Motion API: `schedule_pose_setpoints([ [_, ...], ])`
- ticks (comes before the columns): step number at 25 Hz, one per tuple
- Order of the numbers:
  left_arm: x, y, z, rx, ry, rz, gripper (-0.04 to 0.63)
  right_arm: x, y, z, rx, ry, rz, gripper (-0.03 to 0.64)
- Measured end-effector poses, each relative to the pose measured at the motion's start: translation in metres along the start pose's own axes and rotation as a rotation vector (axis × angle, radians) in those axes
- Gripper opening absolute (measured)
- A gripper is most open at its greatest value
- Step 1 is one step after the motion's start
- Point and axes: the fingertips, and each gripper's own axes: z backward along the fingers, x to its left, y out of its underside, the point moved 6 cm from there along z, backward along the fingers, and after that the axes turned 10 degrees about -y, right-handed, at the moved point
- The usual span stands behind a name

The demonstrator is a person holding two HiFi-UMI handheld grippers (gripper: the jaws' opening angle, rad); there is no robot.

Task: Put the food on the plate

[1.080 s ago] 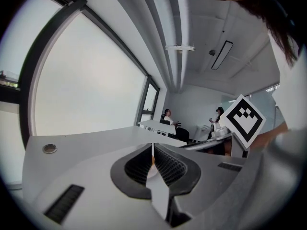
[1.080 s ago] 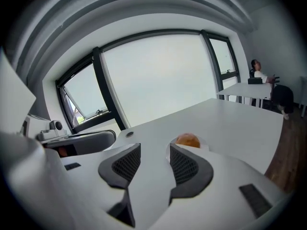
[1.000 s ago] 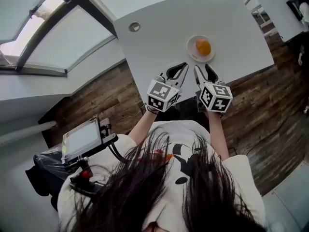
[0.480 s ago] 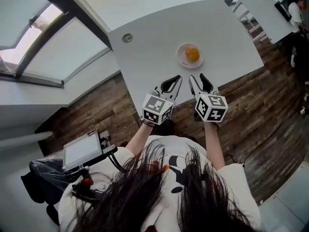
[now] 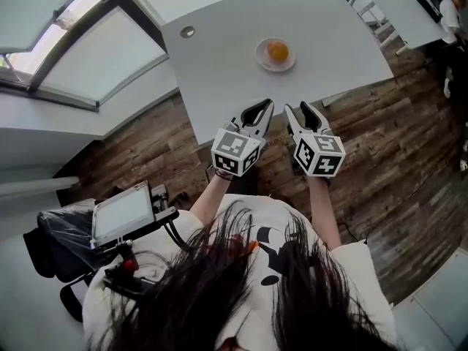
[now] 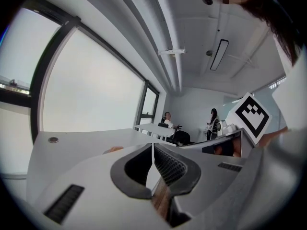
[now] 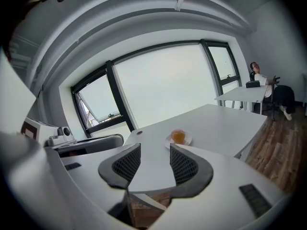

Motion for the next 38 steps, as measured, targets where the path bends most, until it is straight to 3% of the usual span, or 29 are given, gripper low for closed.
schedule_pose_setpoints([
  [16,-0.127,0.043,0.085,-0.007,-0.032,-0.013,0.006,0.019,0.057,0.131,-0.015,-0.065,0.02,0.199],
  [30,-0.142,0.052,0.172,-0.029,-0.063,-0.029,0.006,0.084,0.089,0.169,-0.024,-0.099,0.017,0.199],
  [38,-0.139,0.061,0.191,0.001,-0.065,-0.04,0.006,0.098,0.097,0.17,-0.022,-0.105,-0.007,0.199],
])
